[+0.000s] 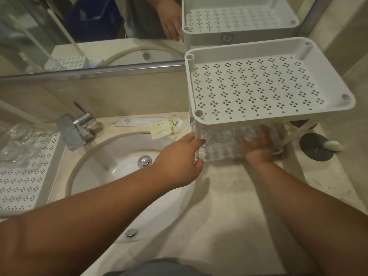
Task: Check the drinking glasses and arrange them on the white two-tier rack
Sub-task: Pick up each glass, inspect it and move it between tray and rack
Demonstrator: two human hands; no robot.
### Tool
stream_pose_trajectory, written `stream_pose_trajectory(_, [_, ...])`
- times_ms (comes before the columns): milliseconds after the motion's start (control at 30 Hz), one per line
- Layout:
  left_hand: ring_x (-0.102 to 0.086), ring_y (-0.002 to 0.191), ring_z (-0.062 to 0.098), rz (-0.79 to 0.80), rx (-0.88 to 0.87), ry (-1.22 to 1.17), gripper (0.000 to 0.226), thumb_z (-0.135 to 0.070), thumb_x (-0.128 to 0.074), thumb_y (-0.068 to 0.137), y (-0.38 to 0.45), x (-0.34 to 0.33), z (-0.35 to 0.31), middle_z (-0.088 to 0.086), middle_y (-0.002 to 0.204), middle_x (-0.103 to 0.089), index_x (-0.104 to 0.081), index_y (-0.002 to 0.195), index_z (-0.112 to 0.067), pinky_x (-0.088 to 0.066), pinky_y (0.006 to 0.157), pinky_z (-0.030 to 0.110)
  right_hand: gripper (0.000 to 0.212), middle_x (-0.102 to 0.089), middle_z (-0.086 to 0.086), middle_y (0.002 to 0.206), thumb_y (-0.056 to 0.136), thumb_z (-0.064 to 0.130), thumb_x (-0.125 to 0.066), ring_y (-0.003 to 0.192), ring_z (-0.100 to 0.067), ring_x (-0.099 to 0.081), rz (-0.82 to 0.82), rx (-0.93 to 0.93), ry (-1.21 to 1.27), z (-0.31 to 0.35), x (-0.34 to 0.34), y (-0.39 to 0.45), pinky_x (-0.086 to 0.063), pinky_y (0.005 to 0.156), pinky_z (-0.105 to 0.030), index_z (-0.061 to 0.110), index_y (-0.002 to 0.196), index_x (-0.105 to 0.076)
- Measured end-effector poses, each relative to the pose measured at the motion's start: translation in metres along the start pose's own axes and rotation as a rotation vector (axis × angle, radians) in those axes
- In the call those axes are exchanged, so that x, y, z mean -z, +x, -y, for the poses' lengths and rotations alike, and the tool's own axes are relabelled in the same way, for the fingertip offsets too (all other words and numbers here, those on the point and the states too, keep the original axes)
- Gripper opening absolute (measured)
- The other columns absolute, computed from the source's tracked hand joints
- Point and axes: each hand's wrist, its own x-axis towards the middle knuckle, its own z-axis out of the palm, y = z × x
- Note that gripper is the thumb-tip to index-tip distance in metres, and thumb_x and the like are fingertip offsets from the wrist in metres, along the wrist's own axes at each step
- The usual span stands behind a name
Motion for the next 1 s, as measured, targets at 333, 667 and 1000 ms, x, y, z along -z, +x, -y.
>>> stream_pose_trajectory(333, [-0.056,0.123,0.018,0.03,-0.011,-0.026,0.058,-0.032,-0.055,0.095,-0.002,-0.001,0.006,-0.015,0.159,-0.029,-0.038,0.151,-0.028,-0.049,0.092,0.031,0.09,-0.037,-0.014,0.154,0.083,0.043,-0.073,0.14,-0.029,-0.038,0.058,-0.059,0.073,0.003,0.001,-0.001,-0.026,0.112,-0.031,0.013,0.151,-0.022])
stream_pose_trajectory(667, [-0.038,0.142,0.02,0.043,0.05,-0.113,0.058,-0.038,-0.056,0.096,-0.025,-0.01,0.034,-0.005,0.165,-0.017,-0.036,0.15,-0.036,-0.035,0.103,0.031,0.082,-0.032,-0.006,0.155,0.085,0.018,-0.076,0.136,-0.024,-0.041,-0.027,-0.055,0.413,0.012,0.004,-0.049,-0.038,0.109,-0.033,0.021,0.15,-0.027])
stream_pose_trajectory(1000, [-0.053,0.108,0.004,-0.154,0.205,-0.406,0.049,-0.031,-0.06,0.095,-0.106,-0.023,0.107,-0.013,0.142,-0.045,-0.048,0.142,-0.033,-0.043,0.091,0.022,0.062,-0.041,-0.002,0.141,0.085,0.02,-0.074,0.104,-0.018,-0.059,0.02,0.177,0.285,0.03,-0.015,-0.174,-0.046,0.075,-0.018,0.022,0.139,-0.043])
